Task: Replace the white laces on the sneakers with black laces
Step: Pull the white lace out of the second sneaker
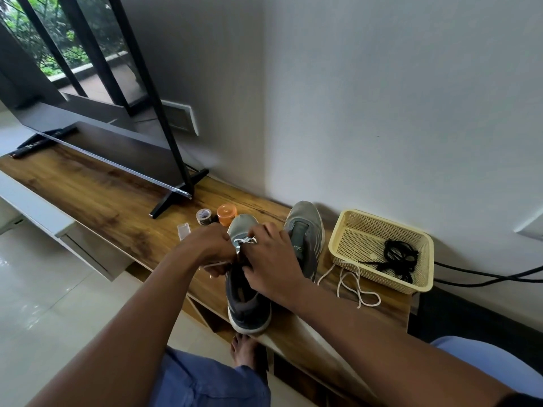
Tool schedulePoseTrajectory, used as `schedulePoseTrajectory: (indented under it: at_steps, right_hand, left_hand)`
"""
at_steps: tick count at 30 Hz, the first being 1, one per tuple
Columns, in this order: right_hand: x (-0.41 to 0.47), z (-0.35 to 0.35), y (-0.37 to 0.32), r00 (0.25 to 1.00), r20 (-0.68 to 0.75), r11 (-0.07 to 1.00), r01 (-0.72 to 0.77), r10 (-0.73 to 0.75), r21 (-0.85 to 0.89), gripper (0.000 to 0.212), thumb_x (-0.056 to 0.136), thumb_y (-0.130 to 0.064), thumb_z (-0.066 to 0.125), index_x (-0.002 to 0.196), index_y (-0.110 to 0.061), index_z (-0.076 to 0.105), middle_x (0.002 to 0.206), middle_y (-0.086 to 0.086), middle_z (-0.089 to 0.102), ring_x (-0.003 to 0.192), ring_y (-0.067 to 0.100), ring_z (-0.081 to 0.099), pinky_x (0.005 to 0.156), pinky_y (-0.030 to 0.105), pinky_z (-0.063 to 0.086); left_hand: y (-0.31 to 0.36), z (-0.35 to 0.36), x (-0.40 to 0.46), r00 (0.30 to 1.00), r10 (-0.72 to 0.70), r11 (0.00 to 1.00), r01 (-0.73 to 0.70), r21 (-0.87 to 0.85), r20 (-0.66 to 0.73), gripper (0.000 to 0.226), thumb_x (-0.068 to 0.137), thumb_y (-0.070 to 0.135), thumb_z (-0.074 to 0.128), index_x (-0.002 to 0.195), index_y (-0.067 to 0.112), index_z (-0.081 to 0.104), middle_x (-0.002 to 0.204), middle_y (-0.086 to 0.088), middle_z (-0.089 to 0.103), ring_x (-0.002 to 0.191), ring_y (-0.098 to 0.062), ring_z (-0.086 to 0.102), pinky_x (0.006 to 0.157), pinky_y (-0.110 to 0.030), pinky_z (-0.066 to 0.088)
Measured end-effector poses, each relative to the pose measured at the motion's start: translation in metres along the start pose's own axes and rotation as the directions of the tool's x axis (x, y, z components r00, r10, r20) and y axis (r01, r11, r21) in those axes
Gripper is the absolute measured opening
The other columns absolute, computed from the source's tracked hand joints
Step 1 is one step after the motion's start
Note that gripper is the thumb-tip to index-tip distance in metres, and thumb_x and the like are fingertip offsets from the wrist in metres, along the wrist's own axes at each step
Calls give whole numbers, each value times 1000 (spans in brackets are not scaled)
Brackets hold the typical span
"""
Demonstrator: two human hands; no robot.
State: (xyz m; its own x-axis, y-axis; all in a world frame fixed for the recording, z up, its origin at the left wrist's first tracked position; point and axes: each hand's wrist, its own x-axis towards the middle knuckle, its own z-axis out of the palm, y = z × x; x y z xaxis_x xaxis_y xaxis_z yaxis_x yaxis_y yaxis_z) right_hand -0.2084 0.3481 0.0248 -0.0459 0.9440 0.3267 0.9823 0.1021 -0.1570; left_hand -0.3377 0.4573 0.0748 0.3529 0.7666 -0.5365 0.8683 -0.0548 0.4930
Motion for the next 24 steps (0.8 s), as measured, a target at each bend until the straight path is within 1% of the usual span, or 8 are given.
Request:
schedulePoseTrajectory:
  at_steps: [4, 7, 11, 15, 18, 19, 21, 24]
  right_hand:
    - [0, -1, 2, 998, -54, 998, -42, 45, 54, 12, 90, -30, 66, 96, -23, 74, 112, -1, 58, 114, 23, 47, 92, 41, 44]
    - [0, -3, -1, 977, -151, 979, -130, 154, 159, 5, 85, -22, 66, 84, -20, 71, 96, -3, 60, 96, 18, 49, 74, 35, 48]
    - [6, -8, 10, 859, -194, 853, -392, 473, 344, 12, 89, -27, 64, 78, -24, 65, 91, -8, 58, 88, 13, 48, 65, 28, 33]
    - [8, -10, 16, 785, -146, 762, -511, 603, 399, 12, 85, -26, 63, 74, -27, 58, 88, -10, 58, 90, 18, 52, 68, 32, 34]
    - [4, -9, 14, 812, -91, 791, -526, 576, 313, 5, 85, -25, 55, 88, -27, 59, 99, -7, 57, 96, 20, 52, 72, 33, 39]
    - [4, -9, 13, 833, -103, 822, -503, 543, 268, 16, 82, -24, 55, 97, -26, 61, 104, -5, 56, 99, 20, 50, 76, 33, 38]
    - [3, -10, 11, 909, -138, 909, -360, 392, 211, 34, 75, -22, 60, 108, -24, 64, 111, -1, 55, 104, 19, 47, 83, 32, 36]
    - [1, -9, 0, 984, -130, 987, -106, 122, 119, 24, 75, -25, 58, 98, -23, 66, 111, -1, 56, 107, 22, 46, 87, 39, 42]
  left_hand:
    - [1, 0, -1, 1000, -1, 1000, 1, 9, -2, 9, 91, 12, 72, 96, 4, 74, 72, -12, 78, 67, -26, 79, 71, -44, 68]
    - [1, 1, -2, 999, -22, 1000, 23, 21, -33, 9, 91, 12, 73, 96, 4, 73, 73, -11, 78, 65, -26, 78, 66, -42, 67]
    - [1, 2, -5, 997, -73, 997, 73, 20, 2, 10, 92, 13, 72, 97, 5, 70, 70, -10, 77, 65, -28, 79, 66, -45, 67]
    - [3, 3, -4, 997, -74, 997, 74, 5, 19, 12, 95, 17, 71, 100, 7, 68, 69, -9, 77, 66, -27, 79, 63, -41, 67]
    - [4, 4, -3, 998, -57, 998, 57, 0, -3, 14, 93, 16, 71, 101, 4, 72, 70, -9, 78, 65, -24, 78, 62, -41, 67]
    - [4, 4, -3, 999, -48, 999, 48, 0, -10, 13, 93, 14, 72, 99, 3, 73, 71, -9, 78, 65, -24, 78, 63, -41, 67]
    - [5, 4, -3, 999, -34, 999, 34, 2, -17, 13, 92, 12, 72, 98, 1, 73, 70, -11, 77, 65, -26, 78, 64, -42, 67]
    - [5, 4, -3, 999, -26, 1000, 26, 2, -37, 11, 92, 9, 73, 99, 0, 73, 70, -11, 77, 63, -26, 78, 62, -40, 67]
